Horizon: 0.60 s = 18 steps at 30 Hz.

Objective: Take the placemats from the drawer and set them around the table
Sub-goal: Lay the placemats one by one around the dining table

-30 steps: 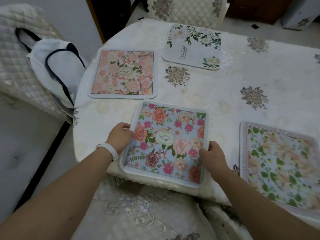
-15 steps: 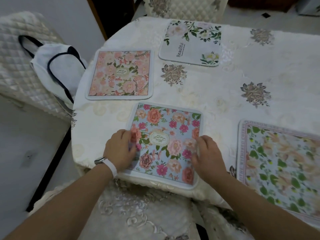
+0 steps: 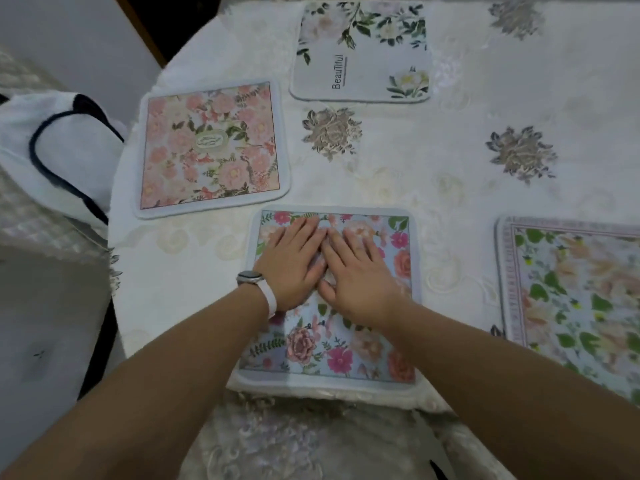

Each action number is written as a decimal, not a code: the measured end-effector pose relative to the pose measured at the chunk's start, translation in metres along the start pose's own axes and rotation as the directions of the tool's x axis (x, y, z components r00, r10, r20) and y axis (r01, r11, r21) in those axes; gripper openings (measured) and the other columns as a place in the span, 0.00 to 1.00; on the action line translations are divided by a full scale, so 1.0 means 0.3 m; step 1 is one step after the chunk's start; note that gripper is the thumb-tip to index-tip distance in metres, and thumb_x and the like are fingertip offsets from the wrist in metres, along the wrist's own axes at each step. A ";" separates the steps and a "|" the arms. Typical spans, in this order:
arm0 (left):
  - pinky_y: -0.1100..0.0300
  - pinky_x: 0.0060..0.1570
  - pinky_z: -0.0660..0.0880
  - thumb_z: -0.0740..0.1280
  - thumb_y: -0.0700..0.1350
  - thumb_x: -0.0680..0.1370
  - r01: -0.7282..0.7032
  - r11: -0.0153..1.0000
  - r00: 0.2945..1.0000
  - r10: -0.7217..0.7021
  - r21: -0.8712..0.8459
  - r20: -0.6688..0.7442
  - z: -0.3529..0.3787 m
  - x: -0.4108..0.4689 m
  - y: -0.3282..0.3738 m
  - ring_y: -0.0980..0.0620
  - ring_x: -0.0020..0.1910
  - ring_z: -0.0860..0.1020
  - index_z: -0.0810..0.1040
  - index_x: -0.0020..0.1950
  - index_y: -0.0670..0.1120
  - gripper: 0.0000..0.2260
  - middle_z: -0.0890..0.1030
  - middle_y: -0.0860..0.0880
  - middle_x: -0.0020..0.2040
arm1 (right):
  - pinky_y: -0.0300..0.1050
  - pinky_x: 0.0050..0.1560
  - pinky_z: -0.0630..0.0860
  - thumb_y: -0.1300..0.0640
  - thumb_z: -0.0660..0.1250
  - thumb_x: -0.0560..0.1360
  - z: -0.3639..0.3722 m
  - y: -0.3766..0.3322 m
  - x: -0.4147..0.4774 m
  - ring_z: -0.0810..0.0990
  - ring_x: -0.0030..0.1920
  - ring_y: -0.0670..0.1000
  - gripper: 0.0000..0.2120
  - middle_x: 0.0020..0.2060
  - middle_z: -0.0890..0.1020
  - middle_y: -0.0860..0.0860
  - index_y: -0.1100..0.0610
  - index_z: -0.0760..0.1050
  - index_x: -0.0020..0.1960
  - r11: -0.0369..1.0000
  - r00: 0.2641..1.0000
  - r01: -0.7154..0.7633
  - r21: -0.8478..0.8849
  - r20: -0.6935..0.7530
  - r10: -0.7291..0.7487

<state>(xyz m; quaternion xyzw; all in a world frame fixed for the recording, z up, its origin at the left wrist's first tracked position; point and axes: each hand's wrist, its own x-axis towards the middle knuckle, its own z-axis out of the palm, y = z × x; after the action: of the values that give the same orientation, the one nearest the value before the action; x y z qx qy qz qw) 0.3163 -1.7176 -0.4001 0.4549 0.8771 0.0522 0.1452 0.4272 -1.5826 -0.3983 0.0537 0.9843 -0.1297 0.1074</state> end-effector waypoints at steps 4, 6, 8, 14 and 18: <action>0.51 0.75 0.42 0.46 0.58 0.82 -0.022 1.000 0.999 0.022 0.005 -0.025 -0.020 0.091 -0.062 0.52 0.78 0.45 0.50 0.80 0.51 0.27 0.49 0.52 0.80 | 0.58 0.77 0.41 0.38 0.46 0.80 -0.027 0.022 0.103 0.43 0.79 0.55 0.34 0.80 0.46 0.52 0.54 0.46 0.80 0.999 0.999 -0.034 -0.002 -0.009 0.034; 0.50 0.75 0.42 0.47 0.58 0.82 -0.009 1.000 1.000 0.009 0.000 -0.029 -0.021 0.120 -0.074 0.53 0.78 0.44 0.50 0.80 0.52 0.26 0.49 0.52 0.80 | 0.57 0.77 0.41 0.37 0.46 0.80 -0.025 0.039 0.133 0.42 0.79 0.54 0.34 0.80 0.46 0.50 0.53 0.45 0.80 0.999 0.999 -0.044 0.001 -0.015 0.044; 0.50 0.75 0.42 0.47 0.58 0.83 0.012 1.000 0.999 -0.012 -0.009 -0.042 -0.020 0.138 -0.079 0.53 0.78 0.45 0.49 0.80 0.52 0.26 0.49 0.53 0.80 | 0.58 0.77 0.43 0.37 0.47 0.80 -0.020 0.051 0.152 0.44 0.79 0.54 0.34 0.80 0.48 0.50 0.52 0.47 0.80 0.999 0.997 -0.049 -0.011 -0.053 0.049; 0.48 0.75 0.43 0.47 0.60 0.82 0.046 0.998 0.997 -0.048 -0.038 -0.064 -0.017 0.138 -0.087 0.52 0.78 0.44 0.50 0.79 0.55 0.26 0.49 0.51 0.80 | 0.59 0.77 0.47 0.36 0.48 0.79 -0.013 0.058 0.155 0.49 0.79 0.54 0.34 0.80 0.52 0.49 0.51 0.50 0.80 0.998 0.993 -0.054 -0.010 -0.110 0.053; 0.48 0.75 0.43 0.46 0.62 0.81 0.141 0.990 0.986 -0.143 -0.023 -0.085 -0.015 0.088 -0.105 0.53 0.78 0.43 0.50 0.80 0.55 0.28 0.48 0.51 0.81 | 0.58 0.77 0.42 0.36 0.44 0.79 -0.029 0.088 0.147 0.43 0.79 0.53 0.34 0.80 0.45 0.50 0.49 0.44 0.80 0.985 0.982 -0.174 -0.014 -0.083 0.172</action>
<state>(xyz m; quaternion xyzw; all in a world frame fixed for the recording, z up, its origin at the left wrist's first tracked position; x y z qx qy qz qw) 0.2759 -1.7141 -0.4082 0.3873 0.9123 0.0687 0.1140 0.3862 -1.5515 -0.4064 0.1430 0.9808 -0.1072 0.0786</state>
